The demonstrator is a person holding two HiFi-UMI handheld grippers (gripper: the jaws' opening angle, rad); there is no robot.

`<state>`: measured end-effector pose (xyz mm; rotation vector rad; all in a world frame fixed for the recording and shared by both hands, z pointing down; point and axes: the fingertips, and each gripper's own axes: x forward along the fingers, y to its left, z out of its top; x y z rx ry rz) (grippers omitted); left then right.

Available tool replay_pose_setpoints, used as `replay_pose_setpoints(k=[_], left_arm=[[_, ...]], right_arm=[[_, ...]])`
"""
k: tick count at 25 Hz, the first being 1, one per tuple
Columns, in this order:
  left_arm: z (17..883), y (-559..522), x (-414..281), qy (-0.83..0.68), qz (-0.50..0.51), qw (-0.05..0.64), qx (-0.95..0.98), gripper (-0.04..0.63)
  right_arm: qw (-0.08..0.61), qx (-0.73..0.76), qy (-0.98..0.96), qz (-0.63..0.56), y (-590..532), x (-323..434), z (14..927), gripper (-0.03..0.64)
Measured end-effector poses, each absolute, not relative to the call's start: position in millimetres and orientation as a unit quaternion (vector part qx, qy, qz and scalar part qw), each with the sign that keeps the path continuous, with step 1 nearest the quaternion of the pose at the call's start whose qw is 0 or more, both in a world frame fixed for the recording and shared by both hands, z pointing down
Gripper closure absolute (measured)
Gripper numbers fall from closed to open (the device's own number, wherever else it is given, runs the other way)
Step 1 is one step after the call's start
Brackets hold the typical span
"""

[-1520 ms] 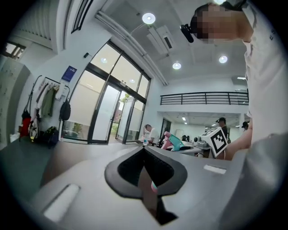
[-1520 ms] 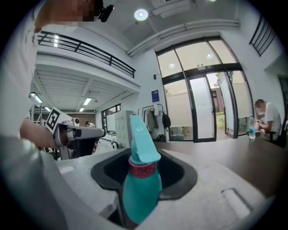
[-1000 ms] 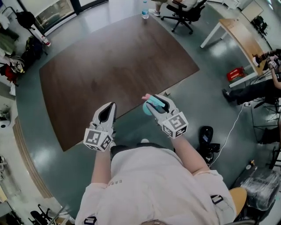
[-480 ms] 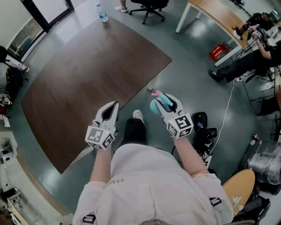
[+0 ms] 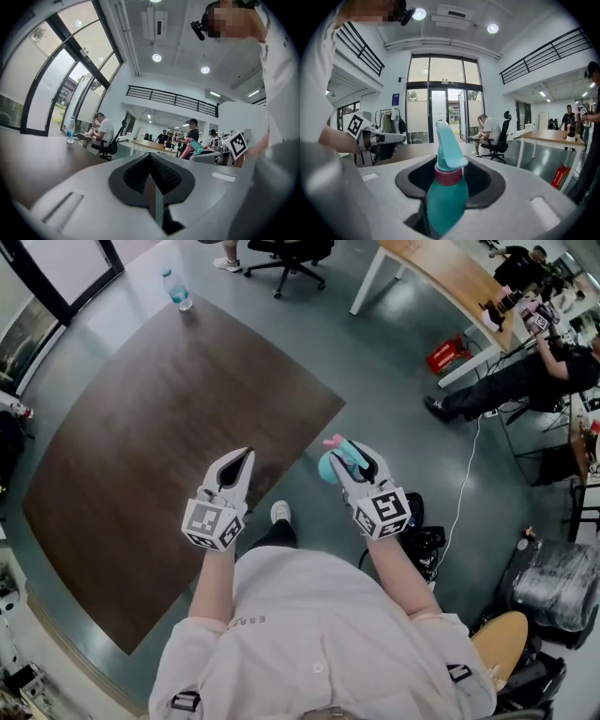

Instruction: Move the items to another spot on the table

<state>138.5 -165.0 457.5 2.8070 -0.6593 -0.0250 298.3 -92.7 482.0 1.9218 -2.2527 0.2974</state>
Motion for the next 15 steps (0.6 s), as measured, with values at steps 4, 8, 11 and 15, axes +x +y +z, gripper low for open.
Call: replay_pose_setpoints(k=[4,8,11,15], left_arm=[[457,-205,150,-0.241,-0.008,0.128,0.962,0.58],[457,-233,147,-0.266,-0.006,0.13,0.955,0.58],[459,-250,139,-0.296,-0.003,0.133,0.946,0.58],[461,-270,132,-0.347,-0.001,0.134,0.928,0.58]], right_arm=[[0.08,0.629,-0.768,0.089,-146,313,475,0.451],[0.079,0.609,-0.784,0.087,-192,316,475,0.451],[0.081,0.583,-0.803,0.09,-223,311,478,0.451],[0.088,0.539,-0.832,0.097,-262,309,489,0.451]])
